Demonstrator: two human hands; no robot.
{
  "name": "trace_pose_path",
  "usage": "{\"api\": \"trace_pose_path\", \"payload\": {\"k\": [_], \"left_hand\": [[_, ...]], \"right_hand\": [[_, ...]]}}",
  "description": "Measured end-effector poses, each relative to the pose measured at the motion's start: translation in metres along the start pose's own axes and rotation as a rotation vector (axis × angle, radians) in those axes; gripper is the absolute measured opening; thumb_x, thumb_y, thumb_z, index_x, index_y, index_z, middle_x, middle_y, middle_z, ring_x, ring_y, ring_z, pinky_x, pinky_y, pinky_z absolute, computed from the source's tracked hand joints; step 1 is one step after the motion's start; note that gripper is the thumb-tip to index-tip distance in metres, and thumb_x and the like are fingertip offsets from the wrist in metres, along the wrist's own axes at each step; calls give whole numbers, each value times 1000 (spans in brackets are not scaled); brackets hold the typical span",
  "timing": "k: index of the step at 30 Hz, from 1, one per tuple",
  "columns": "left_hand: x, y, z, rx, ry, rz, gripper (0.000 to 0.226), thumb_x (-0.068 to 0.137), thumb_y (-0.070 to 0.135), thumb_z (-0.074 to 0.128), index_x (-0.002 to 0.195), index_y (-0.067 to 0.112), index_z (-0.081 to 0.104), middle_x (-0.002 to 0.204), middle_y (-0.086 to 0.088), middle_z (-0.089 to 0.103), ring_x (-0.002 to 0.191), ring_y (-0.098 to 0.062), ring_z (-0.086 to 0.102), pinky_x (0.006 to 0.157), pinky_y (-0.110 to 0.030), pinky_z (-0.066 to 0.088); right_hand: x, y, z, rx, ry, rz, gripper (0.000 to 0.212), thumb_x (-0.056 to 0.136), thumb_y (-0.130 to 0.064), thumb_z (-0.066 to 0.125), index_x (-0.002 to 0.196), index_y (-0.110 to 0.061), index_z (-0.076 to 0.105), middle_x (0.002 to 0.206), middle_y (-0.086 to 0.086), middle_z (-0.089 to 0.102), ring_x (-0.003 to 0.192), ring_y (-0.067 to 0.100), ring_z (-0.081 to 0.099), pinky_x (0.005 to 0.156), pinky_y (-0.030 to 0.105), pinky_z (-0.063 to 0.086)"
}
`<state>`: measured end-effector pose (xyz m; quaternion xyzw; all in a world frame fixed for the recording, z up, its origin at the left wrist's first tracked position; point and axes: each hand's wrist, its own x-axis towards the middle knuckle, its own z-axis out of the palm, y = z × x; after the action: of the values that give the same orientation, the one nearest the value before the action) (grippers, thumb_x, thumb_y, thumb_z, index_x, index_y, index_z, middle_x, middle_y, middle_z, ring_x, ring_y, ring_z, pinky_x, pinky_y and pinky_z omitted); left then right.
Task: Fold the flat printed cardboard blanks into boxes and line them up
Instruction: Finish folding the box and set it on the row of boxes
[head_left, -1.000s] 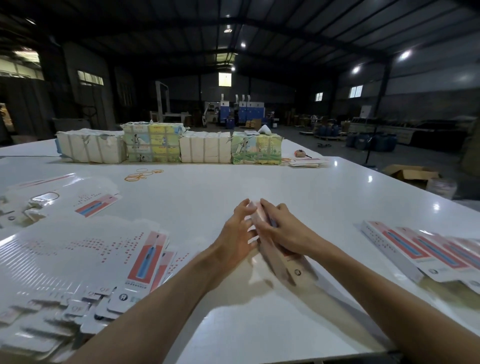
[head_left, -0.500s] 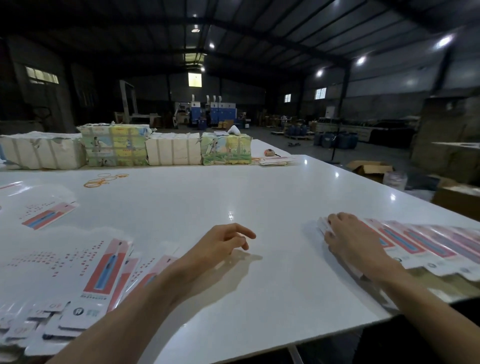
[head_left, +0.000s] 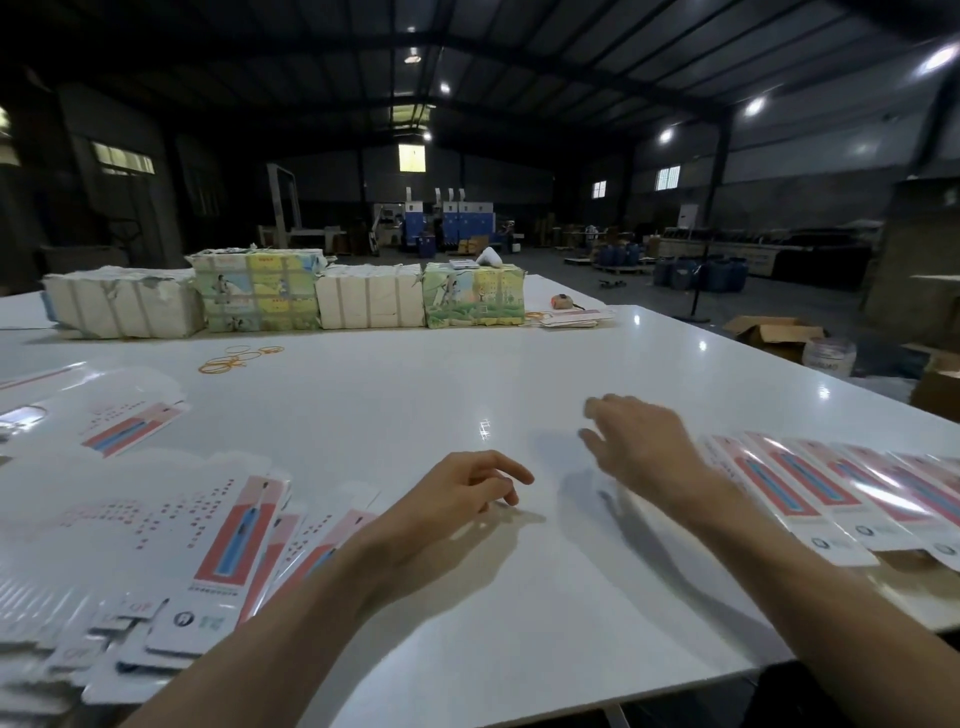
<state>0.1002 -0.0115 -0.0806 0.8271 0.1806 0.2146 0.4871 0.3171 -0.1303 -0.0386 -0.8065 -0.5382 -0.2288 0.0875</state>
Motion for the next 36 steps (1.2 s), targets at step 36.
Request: {"api": "trace_pose_path", "payload": {"k": [36], "left_hand": [[-77,26,-125,1174,293,-1013,100,71,72,82,144,17,40,135,-10,59,124,-28,57,105,-41,52]], "right_hand": [[12,-51,53,609,-117,1,21,98,-24,51,80,-28,62,79,-9,70,74,16,64,63,30,44]]}}
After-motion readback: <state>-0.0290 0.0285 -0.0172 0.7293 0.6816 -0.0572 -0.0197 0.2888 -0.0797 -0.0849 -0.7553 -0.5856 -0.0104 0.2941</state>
